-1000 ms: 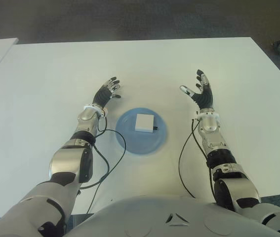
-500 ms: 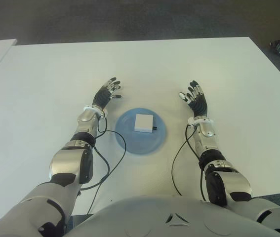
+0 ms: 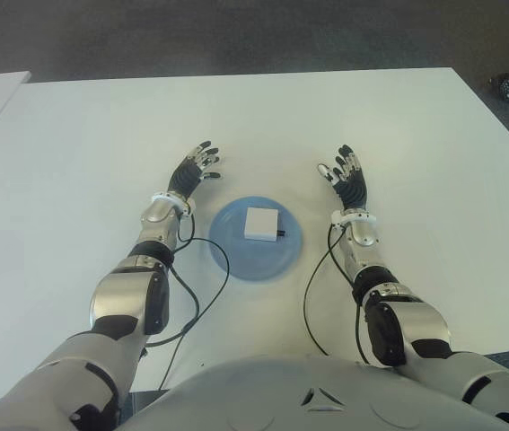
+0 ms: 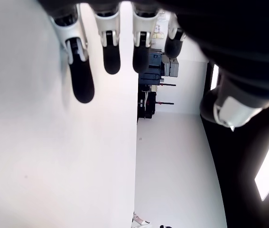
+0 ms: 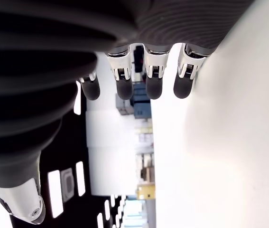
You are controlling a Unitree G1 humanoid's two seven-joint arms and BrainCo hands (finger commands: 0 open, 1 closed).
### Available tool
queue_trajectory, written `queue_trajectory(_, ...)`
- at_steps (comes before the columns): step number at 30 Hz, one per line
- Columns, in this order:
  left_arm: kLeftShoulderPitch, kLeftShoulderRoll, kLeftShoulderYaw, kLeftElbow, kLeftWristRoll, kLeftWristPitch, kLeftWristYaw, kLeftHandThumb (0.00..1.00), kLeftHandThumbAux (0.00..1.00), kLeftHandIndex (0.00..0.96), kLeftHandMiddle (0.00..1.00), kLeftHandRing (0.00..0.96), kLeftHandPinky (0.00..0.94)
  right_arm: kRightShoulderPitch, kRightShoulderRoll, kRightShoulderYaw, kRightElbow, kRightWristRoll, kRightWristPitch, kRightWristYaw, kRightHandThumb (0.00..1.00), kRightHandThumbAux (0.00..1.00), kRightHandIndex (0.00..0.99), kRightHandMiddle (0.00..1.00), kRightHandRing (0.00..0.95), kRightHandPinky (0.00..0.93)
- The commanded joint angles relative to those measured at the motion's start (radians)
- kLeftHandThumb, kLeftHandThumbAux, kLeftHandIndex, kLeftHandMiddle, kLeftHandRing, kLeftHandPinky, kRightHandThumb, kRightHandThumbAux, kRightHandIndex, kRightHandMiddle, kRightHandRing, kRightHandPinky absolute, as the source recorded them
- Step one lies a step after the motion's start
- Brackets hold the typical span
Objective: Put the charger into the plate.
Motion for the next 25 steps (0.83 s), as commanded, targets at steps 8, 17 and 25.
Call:
queue_trajectory(8, 0.031, -0.015, -0.010, 0.027, 0.016, 0.019, 0.009, 0.000, 0.484, 0.035, 0.128, 0.134, 0.152, 0.062, -0.003, 0.023, 0.083, -0.037, 0.067, 0.008, 0.160, 0.662, 0.020, 0.047, 0.049, 0.067)
queue_trajectory(17, 0.030, -0.023, -0.016, 0.029, 0.020, 0.012, 0.019, 0.000, 0.482, 0.040, 0.133, 0.142, 0.166, 0.065, -0.011, 0.033, 0.084, -0.047, 0.065, 0.002, 0.171, 0.642, 0.025, 0.046, 0.043, 0.073)
queue_trajectory(25, 0.030, -0.025, -0.021, 0.032, 0.027, 0.002, 0.023, 0.000, 0.477, 0.039, 0.137, 0.147, 0.166, 0.066, -0.016, 0.046, 0.086, -0.060, 0.067, 0.005, 0.187, 0.612, 0.030, 0.047, 0.043, 0.074)
